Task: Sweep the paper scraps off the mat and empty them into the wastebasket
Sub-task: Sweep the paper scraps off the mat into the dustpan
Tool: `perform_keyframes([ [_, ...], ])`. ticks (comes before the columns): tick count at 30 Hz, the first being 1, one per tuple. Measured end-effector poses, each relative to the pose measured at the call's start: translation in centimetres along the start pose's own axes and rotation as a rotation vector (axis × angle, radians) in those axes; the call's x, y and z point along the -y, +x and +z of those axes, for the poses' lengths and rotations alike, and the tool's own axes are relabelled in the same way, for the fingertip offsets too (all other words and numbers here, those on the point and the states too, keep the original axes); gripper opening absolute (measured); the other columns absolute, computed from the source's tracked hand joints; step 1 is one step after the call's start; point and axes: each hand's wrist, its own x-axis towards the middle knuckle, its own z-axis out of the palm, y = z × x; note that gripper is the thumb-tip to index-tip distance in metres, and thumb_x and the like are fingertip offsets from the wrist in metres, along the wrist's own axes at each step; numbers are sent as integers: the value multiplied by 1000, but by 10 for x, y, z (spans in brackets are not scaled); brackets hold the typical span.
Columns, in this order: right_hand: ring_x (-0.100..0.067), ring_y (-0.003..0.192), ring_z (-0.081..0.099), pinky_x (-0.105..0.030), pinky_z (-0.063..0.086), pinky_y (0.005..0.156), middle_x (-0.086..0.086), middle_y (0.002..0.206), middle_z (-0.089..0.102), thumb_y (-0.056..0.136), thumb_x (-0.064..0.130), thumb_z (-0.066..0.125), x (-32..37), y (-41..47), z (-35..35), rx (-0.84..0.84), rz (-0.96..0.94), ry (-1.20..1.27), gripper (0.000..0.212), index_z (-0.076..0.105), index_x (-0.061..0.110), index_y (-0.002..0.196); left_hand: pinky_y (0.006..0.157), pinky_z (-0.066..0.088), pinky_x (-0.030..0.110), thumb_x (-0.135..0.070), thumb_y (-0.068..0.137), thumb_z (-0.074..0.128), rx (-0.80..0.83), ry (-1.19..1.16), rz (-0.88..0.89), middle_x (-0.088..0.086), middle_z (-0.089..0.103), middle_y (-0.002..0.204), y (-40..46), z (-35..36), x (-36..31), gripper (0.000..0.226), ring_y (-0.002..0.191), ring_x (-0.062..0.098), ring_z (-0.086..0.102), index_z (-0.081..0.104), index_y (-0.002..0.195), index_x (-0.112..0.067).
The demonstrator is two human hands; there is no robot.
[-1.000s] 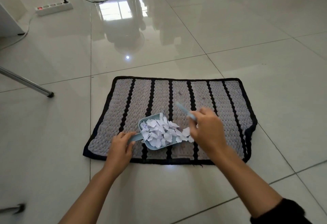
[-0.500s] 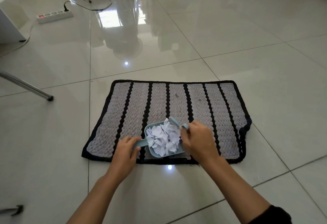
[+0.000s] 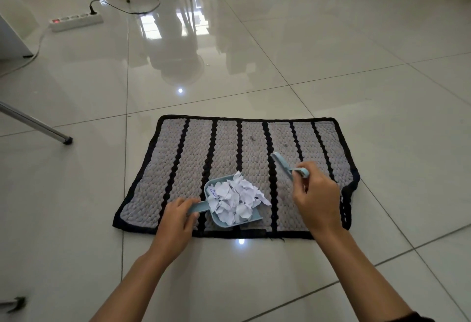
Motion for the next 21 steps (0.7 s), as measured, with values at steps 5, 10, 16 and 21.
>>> perform_keyframes([
  [5, -4, 44, 39, -17, 30, 42, 0, 59, 54, 88, 11, 55, 7, -10, 16, 151, -43, -49, 15, 63, 6, 77, 85, 42, 31, -9, 88, 50, 0, 0, -1, 1, 49, 99, -1, 0, -4, 29, 100, 23, 46, 54, 116, -11],
  [10, -14, 48, 46, -16, 32, 44, 0, 57, 55, 88, 15, 56, 32, -22, 32, 226, -80, 25, 20, 64, 7, 72, 90, 45, 40, -11, 88, 51, 9, -12, -16, 4, 53, 102, 0, -1, -6, 29, 101, 24, 47, 55, 117, -13],
  [16, -2, 31, 45, -10, 30, 28, 4, 43, 49, 90, 11, 54, 24, 7, 15, 216, 136, 325, 30, 62, 4, 62, 86, 41, 32, -10, 88, 51, 9, -29, -5, 3, 52, 101, -2, -3, -3, 30, 100, 23, 46, 54, 117, -12],
  [21, -5, 34, 47, -19, 37, 30, 1, 47, 54, 89, 12, 55, 16, 18, 18, 153, 98, 232, 23, 66, 4, 70, 84, 39, 32, -9, 88, 51, -12, -42, -14, 2, 52, 101, -3, -4, 1, 29, 98, 22, 47, 55, 116, -10],
])
